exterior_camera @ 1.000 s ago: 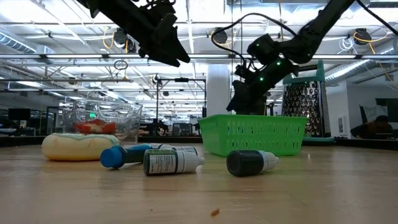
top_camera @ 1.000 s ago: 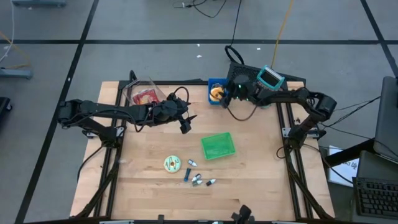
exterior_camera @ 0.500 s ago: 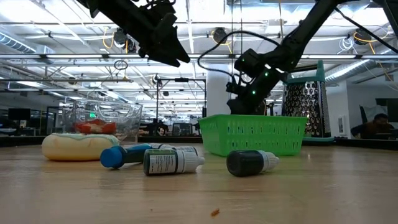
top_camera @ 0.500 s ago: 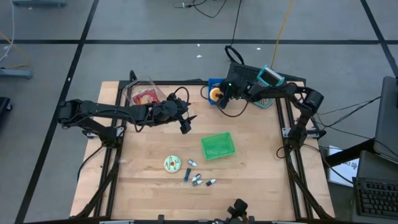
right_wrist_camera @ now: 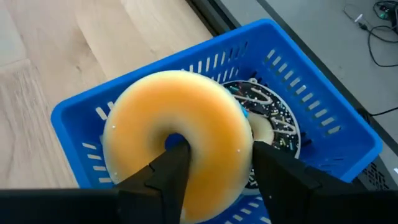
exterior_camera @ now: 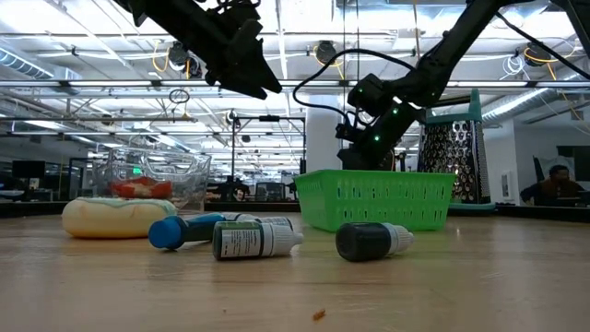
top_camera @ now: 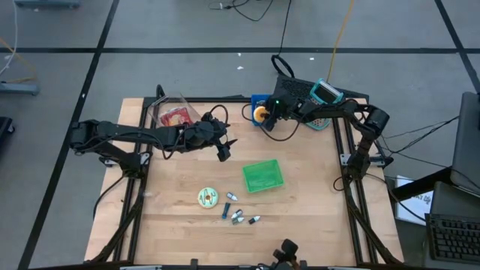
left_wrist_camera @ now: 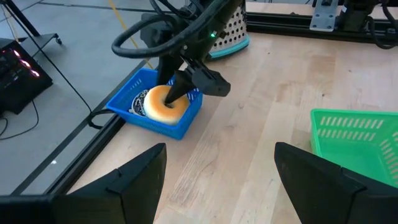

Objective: Pick & Place Food Item
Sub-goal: Put the blue donut into the blue bin

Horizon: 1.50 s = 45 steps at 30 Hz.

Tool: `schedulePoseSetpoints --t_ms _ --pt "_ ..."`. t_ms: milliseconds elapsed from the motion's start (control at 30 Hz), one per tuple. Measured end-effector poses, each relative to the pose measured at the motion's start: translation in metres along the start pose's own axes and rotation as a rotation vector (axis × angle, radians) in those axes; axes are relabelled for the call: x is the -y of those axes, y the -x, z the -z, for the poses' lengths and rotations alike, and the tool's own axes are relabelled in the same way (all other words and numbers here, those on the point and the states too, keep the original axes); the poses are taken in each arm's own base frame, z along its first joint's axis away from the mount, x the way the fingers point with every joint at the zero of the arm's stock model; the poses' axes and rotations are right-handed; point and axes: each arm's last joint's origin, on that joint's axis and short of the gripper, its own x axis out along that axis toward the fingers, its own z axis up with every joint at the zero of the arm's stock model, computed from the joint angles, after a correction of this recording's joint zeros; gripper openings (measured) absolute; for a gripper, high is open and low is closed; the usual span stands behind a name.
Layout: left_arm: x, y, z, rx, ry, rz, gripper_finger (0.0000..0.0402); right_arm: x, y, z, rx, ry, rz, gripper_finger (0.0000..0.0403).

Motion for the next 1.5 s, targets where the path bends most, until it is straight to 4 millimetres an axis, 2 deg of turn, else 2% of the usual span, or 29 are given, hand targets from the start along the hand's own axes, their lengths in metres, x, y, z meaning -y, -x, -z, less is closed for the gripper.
schedulePoseSetpoints --t_ms 533,767,1000,1133,1267,1400,1500 --pt "0.0 0.0 0.0 0.0 0.0 0.0 0.0298 0.003 0.0 -0.001 0.016 0.049 -0.031 0.0012" --pt "0.0 0.0 0.0 0.0 0.0 0.0 0.0298 -0.001 0.008 -0.013 0.103 0.058 -0.025 0.001" --pt "0.0 0.0 0.0 0.002 0.016 -0.001 0.0299 -0.012 0.043 -0.036 0.226 0.084 -0.035 0.0006" --pt "-0.001 0.0 -0.003 0.033 0.085 -0.012 0.0299 -0.027 0.067 -0.051 0.317 0.113 -0.063 0.0006" --pt "-0.005 -0.001 -0.011 0.104 0.22 -0.019 0.0299 -0.053 0.086 -0.061 0.405 0.183 -0.05 0.0006" --pt "-0.013 -0.003 -0.016 0.155 0.358 -0.028 0.0299 -0.082 0.097 -0.066 0.461 0.295 0.009 0.0006" --pt "-0.02 -0.005 -0.015 0.153 0.397 -0.053 0.0299 -0.101 0.104 -0.066 0.476 0.358 0.066 0.0006"
